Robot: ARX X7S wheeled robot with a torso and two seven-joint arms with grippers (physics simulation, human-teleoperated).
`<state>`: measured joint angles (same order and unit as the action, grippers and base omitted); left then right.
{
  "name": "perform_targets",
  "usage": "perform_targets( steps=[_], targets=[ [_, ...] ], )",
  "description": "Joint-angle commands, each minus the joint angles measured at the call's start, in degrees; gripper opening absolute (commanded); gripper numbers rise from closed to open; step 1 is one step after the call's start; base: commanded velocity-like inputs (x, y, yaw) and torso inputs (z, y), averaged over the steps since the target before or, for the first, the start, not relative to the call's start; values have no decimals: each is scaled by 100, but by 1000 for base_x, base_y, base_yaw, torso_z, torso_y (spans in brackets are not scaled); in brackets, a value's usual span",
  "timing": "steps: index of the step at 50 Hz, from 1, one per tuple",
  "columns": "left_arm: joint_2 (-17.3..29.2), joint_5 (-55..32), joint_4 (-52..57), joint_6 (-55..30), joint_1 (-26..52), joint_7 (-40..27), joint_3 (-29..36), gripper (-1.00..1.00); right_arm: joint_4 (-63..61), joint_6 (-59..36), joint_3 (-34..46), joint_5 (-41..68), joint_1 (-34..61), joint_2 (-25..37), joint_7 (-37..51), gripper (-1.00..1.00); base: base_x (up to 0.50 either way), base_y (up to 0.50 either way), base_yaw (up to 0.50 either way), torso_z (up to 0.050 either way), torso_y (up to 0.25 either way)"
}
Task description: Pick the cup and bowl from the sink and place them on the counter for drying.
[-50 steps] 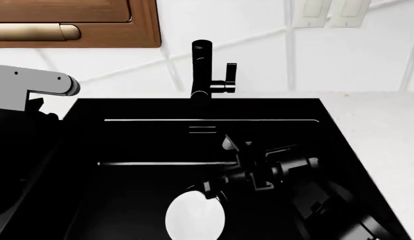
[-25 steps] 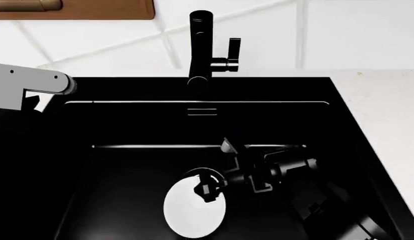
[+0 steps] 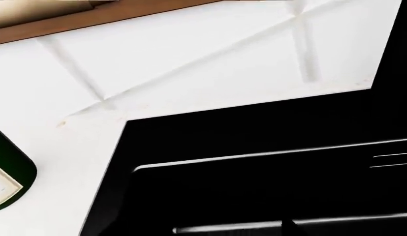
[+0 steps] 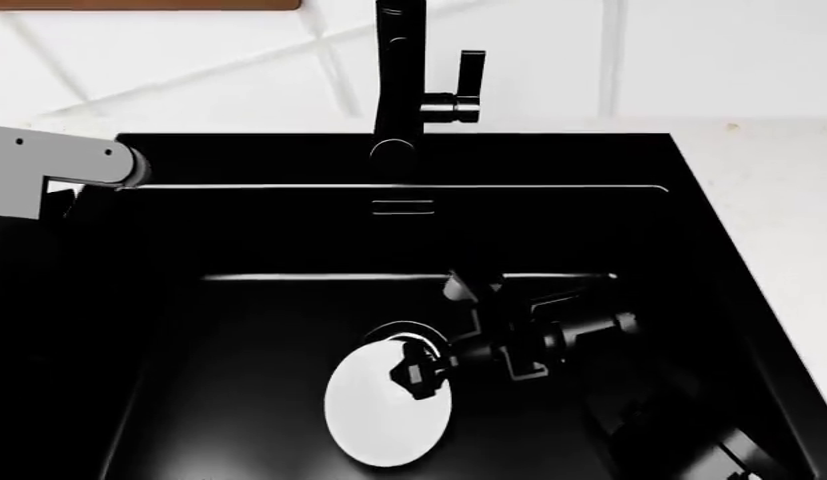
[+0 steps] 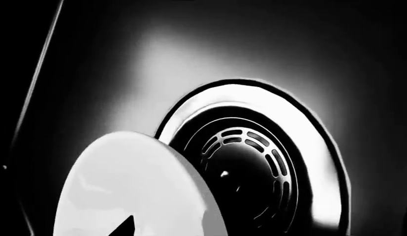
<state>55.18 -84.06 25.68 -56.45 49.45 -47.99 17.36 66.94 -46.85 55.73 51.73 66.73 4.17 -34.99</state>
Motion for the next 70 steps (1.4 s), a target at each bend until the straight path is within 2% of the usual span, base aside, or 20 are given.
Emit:
perform_targets(
  steps=[1,3,4,13,28,47,70],
  targets=[
    [-42,-82,-61,174,-50,111,-84,100,28,83,-70,-171,-137,-111,89,100,0,0,0,0,-37],
    [-4,-142,-89,205,-98,78,-136,100,-112,51,-119,-116,-163,-53,157,100,0,0,0,0,0],
    [1,-132,-85,201,-97,76,-131,100,-156,57,-122,-114,-175,-34,186,-100,0,0,0,0,0],
    [-4,-207,-105,168,-13,-42,-135,100,-592,-7,-245,7,-105,157,371,-100,0,0,0,0,0],
    [-73,-244,-106,310,-25,-160,-218,100,-2763,-785,-725,676,-468,995,1579,-100,0,0,0,0,0],
    [-118,-242,-123,395,-47,-132,-237,100,-3350,-1020,-1038,1009,-495,1341,2037,-100,0,0,0,0,77],
    [-28,-267,-100,515,-152,-91,-349,100,-3697,-1176,-1168,1241,-611,1459,2319,-100,0,0,0,0,87]
  ],
)
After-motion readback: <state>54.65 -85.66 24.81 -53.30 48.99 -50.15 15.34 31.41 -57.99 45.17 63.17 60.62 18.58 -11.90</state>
